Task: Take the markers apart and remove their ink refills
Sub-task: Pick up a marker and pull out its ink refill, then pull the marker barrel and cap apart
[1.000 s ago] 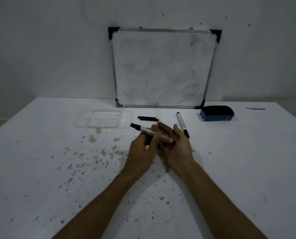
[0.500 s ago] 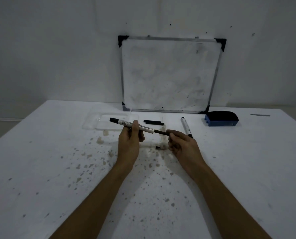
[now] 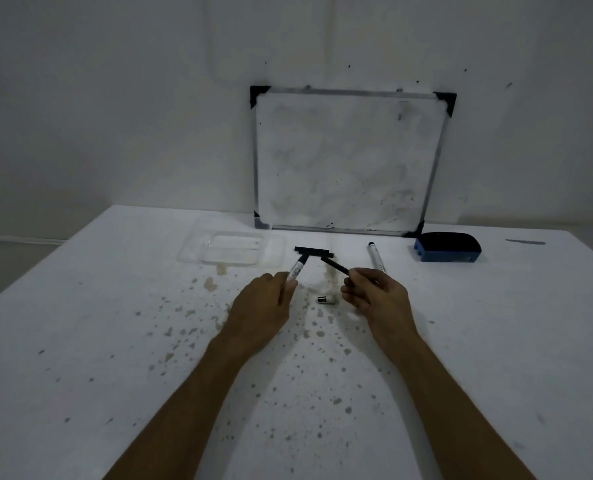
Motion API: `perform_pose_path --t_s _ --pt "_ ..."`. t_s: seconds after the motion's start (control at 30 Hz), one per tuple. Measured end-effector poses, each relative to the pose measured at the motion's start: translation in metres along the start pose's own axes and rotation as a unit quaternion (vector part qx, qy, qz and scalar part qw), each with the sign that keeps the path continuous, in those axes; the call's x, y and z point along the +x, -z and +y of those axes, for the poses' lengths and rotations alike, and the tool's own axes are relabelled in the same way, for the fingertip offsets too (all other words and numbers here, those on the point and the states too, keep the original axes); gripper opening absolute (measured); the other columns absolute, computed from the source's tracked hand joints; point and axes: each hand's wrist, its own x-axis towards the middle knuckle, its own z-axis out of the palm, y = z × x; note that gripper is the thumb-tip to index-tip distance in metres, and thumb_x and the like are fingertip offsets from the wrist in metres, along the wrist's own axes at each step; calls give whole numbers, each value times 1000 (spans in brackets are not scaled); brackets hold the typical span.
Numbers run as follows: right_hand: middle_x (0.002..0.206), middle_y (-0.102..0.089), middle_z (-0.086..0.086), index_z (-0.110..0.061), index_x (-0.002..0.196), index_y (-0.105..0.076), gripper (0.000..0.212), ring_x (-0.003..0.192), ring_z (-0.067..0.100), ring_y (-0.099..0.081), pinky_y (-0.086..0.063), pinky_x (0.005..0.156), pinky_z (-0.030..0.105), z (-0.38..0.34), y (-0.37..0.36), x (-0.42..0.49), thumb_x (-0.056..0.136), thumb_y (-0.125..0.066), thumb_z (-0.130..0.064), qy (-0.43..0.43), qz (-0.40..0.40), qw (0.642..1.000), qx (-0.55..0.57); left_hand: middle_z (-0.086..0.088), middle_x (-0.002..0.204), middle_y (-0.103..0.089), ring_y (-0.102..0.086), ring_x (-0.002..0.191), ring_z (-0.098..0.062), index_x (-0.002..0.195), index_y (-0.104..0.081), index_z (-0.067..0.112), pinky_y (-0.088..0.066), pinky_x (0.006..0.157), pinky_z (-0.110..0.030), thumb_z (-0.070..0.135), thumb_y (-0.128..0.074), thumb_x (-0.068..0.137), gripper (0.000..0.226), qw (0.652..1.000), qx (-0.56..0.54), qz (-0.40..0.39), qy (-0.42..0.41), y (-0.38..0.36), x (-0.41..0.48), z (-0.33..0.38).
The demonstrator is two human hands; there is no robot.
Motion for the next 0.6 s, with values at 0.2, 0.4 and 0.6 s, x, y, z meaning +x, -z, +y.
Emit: perform_pose_path --t_s 0.2,0.4,0.6 --pt "96 -75 18 -8 118 -69 21 84 22 -75 -59 73 21 0 -4 -6 100 -59 -5 44 -46 989 -130 -9 106 -65 -57 93 -28 141 -62 22 -45 80 -38 37 -54 103 42 997 67 -4 -48 -11 2 -15" --pt "98 -76 -4 -19 120 -73 26 83 -4 -70 -55 79 11 5 -10 -12 95 -69 -19 119 -23 950 -289 -5 112 -63 -56 104 -26 141 -62 25 -44 86 -35 41 -56 97 48 997 67 -4 -41 -6 1 -16" --pt "102 -74 -11 -26 108 -75 15 96 0 -67 -53 85 16 2 -25 -22 94 -70 -31 159 -62 895 -412 6 112 -63 -54 105 -14 129 -67 29 -38 85 -29 55 -66 89 47 1000 11 25 -5 36 -5 -18"
